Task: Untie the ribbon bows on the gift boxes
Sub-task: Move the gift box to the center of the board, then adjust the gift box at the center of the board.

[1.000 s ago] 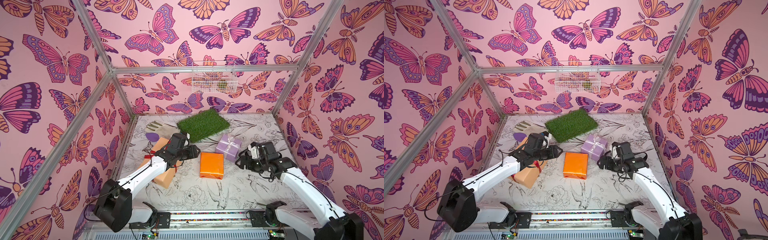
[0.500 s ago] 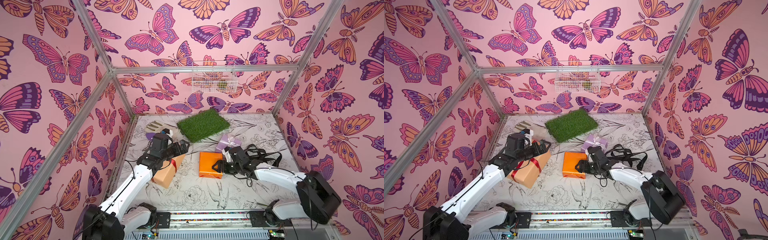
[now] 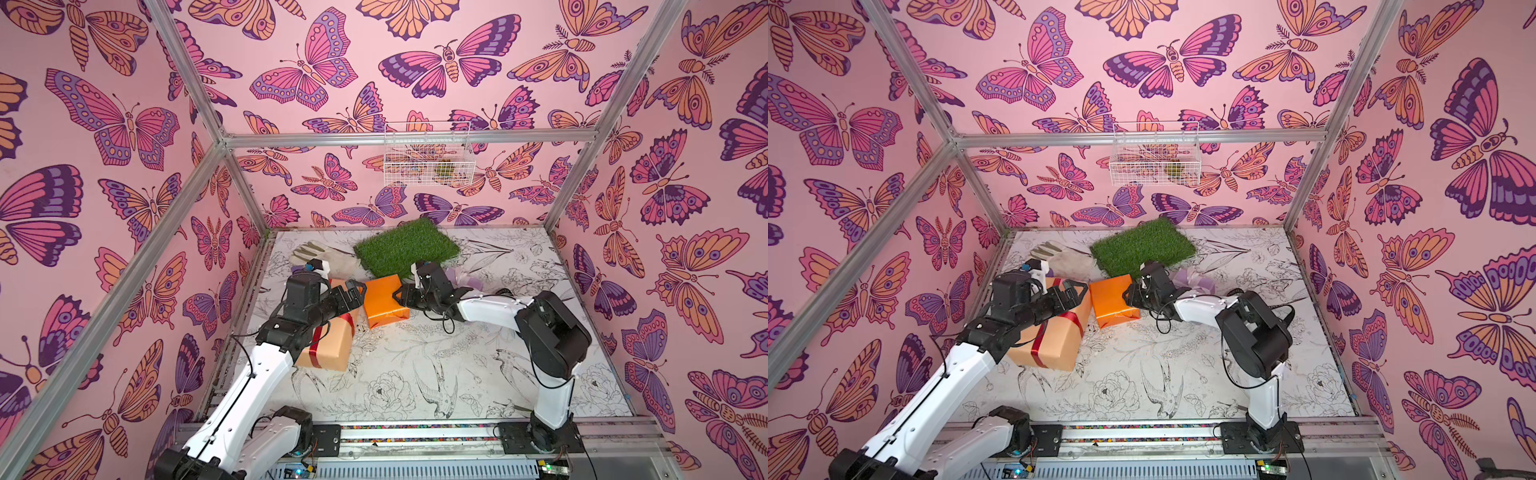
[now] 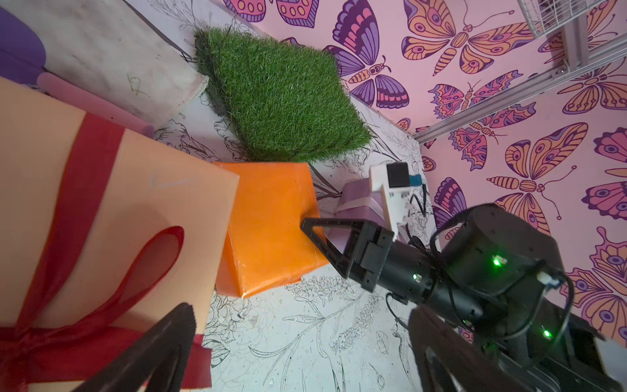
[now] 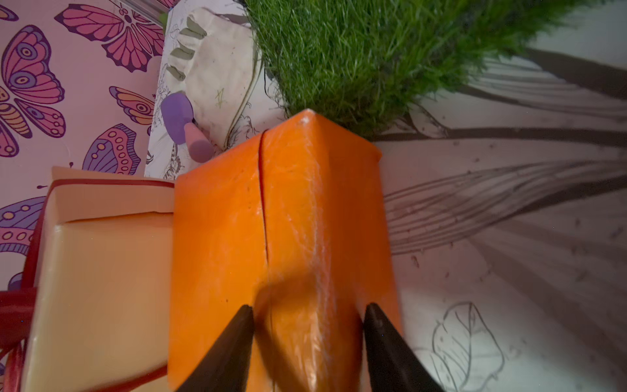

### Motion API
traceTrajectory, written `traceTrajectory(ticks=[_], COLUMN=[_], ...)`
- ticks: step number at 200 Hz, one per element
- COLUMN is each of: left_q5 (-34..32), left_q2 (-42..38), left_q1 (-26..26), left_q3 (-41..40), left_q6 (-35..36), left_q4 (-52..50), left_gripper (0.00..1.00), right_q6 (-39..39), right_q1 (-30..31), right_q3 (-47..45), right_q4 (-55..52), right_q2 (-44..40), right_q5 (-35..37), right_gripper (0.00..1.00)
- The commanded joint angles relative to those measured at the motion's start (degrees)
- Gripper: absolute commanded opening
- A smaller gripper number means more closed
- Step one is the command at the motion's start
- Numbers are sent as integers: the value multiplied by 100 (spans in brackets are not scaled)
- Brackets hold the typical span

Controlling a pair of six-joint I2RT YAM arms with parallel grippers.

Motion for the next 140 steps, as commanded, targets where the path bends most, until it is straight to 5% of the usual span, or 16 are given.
traceTrajectory(ticks=[1, 26, 78, 140], left_q5=[450, 587, -164, -788], left_q2=[87, 296, 714, 2109], left_q1=[11, -350, -1796, -2784], left_q3=[-54, -42, -267, -515], left_q6=[-120, -287, -902, -1457], left_q4=[-112, -66, 783, 2478], left_gripper=[100, 100, 100, 100], right_q6=[-295, -926, -1999, -2878], right_q1=[-134, -319, -1265, -2837], right_q3=[455, 830, 1148, 1760], right_q4=[-397, -1167, -2601, -3561], right_q2=[15, -365, -1157, -238], right_q5=[38, -35, -219, -1312], right_gripper=[54, 65, 99, 100])
